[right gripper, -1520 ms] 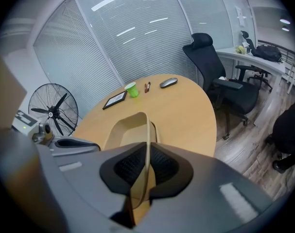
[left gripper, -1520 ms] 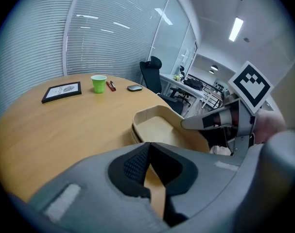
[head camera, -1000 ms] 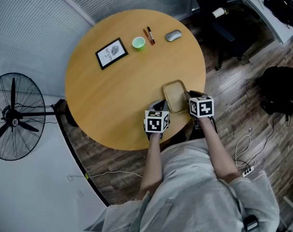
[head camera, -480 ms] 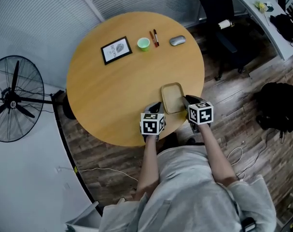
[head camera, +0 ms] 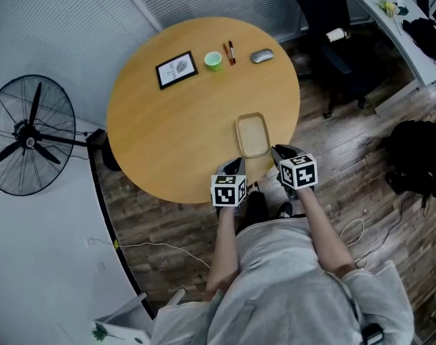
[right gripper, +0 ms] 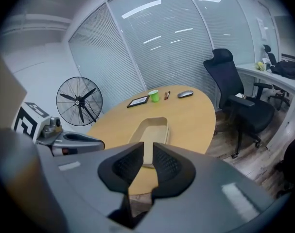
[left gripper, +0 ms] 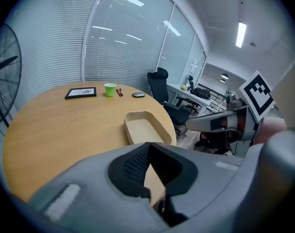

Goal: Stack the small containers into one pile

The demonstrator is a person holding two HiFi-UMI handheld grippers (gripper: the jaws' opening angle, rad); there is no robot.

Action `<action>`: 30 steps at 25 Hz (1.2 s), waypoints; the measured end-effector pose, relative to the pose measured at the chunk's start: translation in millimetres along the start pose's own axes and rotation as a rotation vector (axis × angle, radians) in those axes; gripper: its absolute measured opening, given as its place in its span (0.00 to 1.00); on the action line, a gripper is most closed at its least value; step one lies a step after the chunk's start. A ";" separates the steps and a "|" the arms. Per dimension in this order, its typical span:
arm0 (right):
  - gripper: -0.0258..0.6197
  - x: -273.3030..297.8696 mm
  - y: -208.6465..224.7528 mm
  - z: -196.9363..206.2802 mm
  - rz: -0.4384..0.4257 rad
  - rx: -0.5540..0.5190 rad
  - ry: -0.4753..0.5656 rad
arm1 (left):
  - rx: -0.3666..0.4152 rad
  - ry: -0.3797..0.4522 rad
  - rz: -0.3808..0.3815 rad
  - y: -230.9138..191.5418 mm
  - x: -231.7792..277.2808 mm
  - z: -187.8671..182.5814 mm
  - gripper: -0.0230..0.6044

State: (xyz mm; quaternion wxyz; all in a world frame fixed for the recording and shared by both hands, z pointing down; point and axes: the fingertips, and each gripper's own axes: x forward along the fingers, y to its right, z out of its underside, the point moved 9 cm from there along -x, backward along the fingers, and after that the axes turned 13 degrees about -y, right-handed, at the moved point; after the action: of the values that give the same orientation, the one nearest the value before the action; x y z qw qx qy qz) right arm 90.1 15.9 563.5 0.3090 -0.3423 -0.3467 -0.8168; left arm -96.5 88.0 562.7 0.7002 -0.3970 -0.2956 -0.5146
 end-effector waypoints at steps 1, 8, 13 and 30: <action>0.12 -2.8 -0.4 3.0 -0.003 -0.003 0.002 | -0.002 0.004 -0.004 3.7 -2.6 2.9 0.05; 0.09 -21.8 -8.8 28.3 -0.027 -0.020 0.017 | -0.034 0.040 -0.028 25.0 -21.7 28.0 0.05; 0.05 -35.2 -6.7 45.5 -0.045 -0.026 0.032 | -0.046 0.065 -0.035 40.3 -29.6 40.3 0.05; 0.04 -71.2 -12.0 97.6 -0.044 -0.086 0.041 | -0.083 0.129 -0.064 75.8 -46.1 79.9 0.05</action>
State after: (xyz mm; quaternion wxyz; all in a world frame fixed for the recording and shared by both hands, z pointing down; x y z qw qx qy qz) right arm 155.8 117.7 555.4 0.2831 -0.3306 -0.3122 -0.8444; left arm -38.2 190.9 546.5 0.6838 -0.3820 -0.2409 -0.5731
